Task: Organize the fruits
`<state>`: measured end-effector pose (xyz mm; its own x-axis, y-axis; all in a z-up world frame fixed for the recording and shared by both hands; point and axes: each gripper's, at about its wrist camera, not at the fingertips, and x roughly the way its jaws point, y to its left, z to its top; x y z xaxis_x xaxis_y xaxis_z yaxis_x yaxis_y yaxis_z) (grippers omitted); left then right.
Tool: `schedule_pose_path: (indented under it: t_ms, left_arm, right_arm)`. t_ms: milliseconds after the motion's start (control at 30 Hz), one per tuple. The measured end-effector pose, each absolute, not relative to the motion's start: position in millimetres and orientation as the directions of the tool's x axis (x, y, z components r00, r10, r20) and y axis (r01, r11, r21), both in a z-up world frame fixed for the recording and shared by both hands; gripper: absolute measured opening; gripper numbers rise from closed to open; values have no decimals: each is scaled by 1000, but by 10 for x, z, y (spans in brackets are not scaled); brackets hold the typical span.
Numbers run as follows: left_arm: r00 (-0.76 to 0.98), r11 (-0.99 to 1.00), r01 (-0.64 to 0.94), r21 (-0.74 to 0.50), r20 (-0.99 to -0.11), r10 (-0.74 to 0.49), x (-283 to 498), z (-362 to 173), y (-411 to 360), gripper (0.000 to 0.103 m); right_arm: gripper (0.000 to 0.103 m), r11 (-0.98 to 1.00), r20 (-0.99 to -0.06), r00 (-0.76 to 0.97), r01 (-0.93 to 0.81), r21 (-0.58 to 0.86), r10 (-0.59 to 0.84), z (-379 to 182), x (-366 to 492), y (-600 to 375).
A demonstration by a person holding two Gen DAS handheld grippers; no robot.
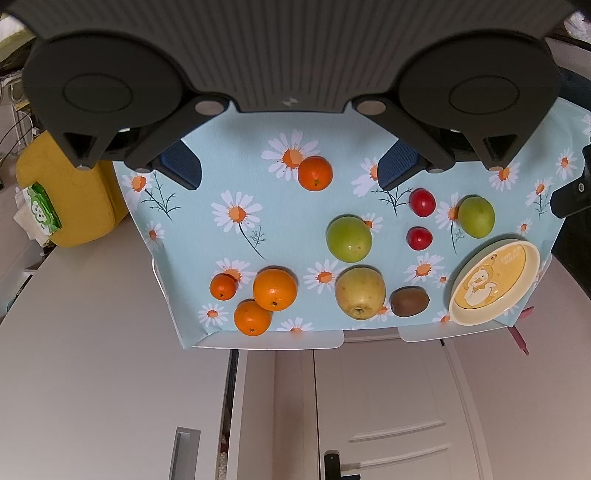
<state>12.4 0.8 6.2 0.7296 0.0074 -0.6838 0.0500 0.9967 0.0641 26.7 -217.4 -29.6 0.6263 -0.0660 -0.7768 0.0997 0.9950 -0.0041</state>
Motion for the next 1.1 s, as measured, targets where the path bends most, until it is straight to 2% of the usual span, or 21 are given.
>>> schedule_pose_path:
  t_ms: [1100]
  left_arm:
    - [736, 997, 45, 62, -677, 9, 123, 102, 51, 103]
  right_arm:
    - [103, 995, -774, 630, 97, -2, -63, -265, 281, -2151]
